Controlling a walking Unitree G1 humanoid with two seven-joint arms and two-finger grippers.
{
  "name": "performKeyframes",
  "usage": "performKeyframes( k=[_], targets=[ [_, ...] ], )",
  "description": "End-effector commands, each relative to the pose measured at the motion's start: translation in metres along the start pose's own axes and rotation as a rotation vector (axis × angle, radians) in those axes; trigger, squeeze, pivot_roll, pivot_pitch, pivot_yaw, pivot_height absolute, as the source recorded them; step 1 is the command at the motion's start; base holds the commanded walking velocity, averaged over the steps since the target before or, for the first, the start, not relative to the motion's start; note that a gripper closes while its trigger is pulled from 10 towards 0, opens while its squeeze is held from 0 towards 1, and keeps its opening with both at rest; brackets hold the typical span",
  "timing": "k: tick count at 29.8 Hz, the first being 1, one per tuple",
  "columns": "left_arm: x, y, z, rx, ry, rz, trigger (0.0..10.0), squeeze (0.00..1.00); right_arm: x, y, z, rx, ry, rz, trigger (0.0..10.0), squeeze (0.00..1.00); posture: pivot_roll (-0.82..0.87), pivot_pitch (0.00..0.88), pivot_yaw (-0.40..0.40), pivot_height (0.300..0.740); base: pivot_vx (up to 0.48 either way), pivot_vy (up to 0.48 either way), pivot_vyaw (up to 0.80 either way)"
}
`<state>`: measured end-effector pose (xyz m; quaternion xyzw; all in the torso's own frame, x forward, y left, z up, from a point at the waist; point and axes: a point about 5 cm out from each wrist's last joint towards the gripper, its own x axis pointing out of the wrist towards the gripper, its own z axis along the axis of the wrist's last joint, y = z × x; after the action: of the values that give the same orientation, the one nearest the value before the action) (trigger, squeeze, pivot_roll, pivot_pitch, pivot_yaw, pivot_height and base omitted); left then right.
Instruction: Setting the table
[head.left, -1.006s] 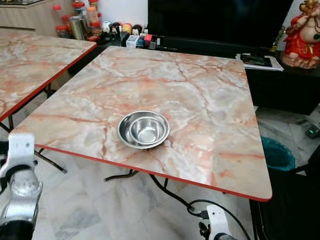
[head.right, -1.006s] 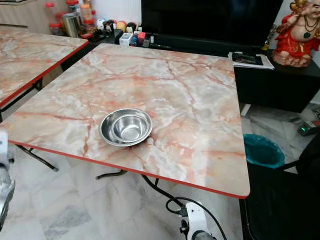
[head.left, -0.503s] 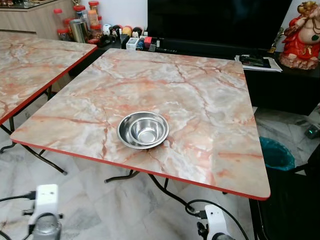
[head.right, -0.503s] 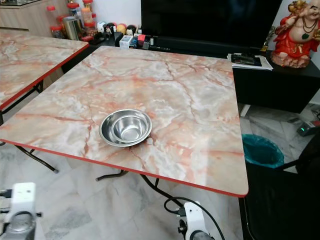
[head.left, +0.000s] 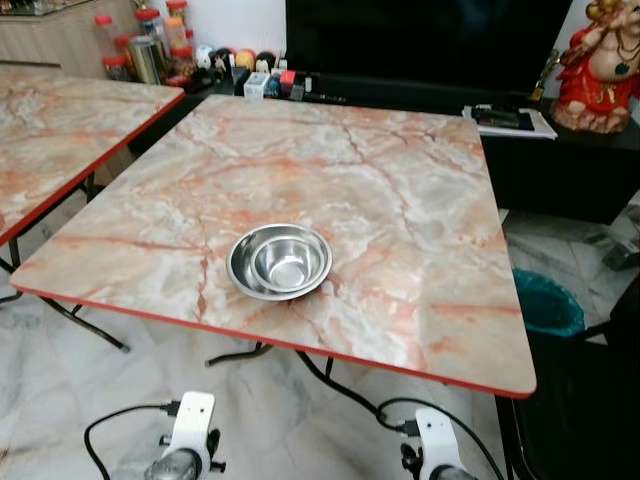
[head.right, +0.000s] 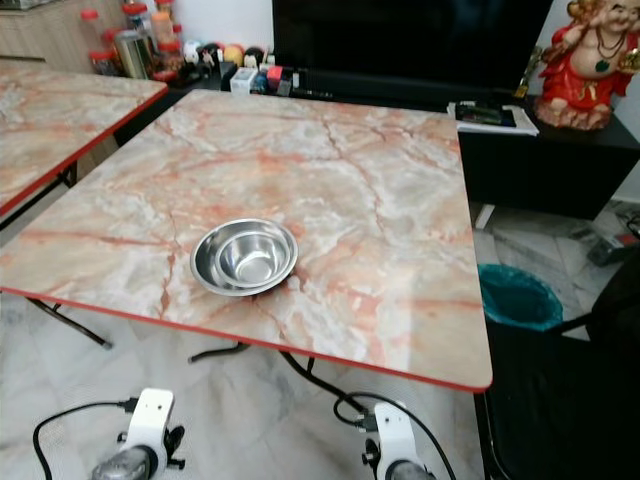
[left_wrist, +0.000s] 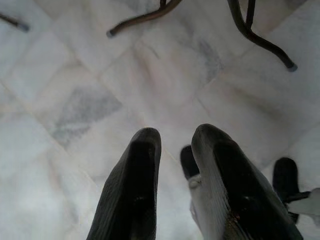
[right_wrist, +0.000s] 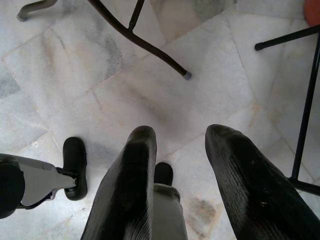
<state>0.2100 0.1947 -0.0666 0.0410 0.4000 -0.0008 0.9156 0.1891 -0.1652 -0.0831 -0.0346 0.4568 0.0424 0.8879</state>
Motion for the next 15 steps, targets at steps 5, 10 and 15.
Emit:
performKeyframes(
  k=[5,10,15],
  targets=[
    [-0.0014,-0.0039,-0.0127,0.0,0.071,0.01,10.0,0.0,-0.0007,-0.003,-0.0023,0.015,0.002,-0.014,10.0,0.0,-0.02,0.0,0.0,0.719,0.0,0.0,0.0],
    [-0.0031,-0.0009,-0.0182,-0.039,0.084,0.032,10.0,0.0,-0.001,-0.0051,-0.0034,0.017,0.007,-0.022,10.0,0.0,-0.03,0.0,0.008,0.719,0.0,0.0,0.0],
    [-0.0036,0.0025,-0.0198,-0.064,0.095,0.047,10.0,0.0,-0.0002,-0.0025,-0.0019,0.01,0.019,-0.013,10.0,0.0,-0.03,0.0,0.011,0.719,0.0,0.157,-0.56]
  ],
)
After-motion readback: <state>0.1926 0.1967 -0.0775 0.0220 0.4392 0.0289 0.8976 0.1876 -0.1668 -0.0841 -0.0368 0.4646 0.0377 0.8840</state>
